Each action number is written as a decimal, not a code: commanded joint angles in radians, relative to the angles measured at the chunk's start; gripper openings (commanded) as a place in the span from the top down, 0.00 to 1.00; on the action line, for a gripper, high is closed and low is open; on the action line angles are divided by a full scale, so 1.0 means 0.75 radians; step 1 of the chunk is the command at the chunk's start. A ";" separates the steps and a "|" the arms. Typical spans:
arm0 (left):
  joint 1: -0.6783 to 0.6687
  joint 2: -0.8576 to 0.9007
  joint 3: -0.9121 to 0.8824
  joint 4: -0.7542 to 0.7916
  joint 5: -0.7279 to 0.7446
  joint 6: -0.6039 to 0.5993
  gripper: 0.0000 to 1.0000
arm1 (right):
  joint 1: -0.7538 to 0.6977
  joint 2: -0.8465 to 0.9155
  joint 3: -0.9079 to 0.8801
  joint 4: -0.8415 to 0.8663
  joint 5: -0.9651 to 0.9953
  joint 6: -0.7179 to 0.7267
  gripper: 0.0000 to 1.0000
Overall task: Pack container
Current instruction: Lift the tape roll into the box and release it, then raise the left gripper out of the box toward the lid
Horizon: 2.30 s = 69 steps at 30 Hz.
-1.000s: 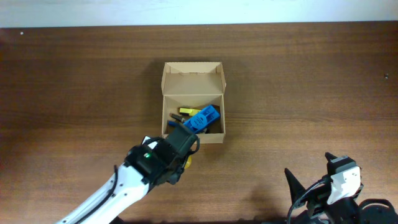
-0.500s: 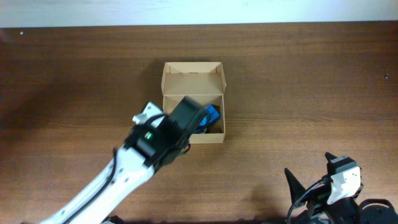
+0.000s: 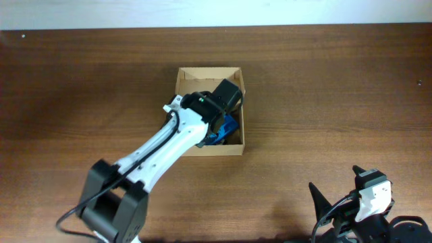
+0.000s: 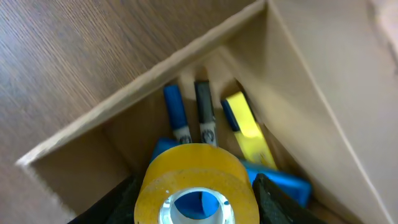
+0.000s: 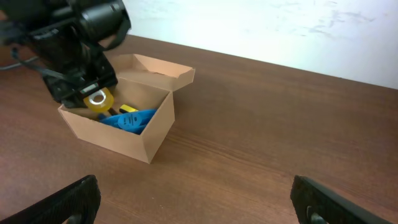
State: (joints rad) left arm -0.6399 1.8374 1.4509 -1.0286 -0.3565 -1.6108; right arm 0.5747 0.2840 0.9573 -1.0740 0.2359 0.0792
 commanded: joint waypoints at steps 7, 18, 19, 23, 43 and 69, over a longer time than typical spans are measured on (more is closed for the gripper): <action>0.053 0.104 0.033 0.017 0.006 0.026 0.47 | -0.009 -0.004 -0.003 0.004 0.016 0.015 0.01; 0.054 0.170 0.033 0.095 0.026 0.025 0.20 | -0.009 -0.004 -0.003 0.004 0.016 0.015 0.01; 0.054 0.170 0.033 0.096 0.026 0.025 0.19 | -0.009 -0.004 -0.003 0.004 0.016 0.015 0.01; 0.054 0.170 0.033 0.095 0.025 0.025 0.19 | -0.009 -0.004 -0.003 0.004 0.016 0.015 0.01; 0.155 -0.288 0.243 -0.021 0.106 1.420 0.00 | -0.009 -0.004 -0.003 0.004 0.016 0.015 0.01; 0.220 -0.616 0.243 -0.187 0.051 2.025 0.00 | -0.009 -0.004 -0.003 0.005 0.015 0.016 0.01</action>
State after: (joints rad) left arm -0.4801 1.3804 1.6238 -1.1488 -0.3042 -0.1116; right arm 0.5747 0.2840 0.9573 -1.0740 0.2359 0.0792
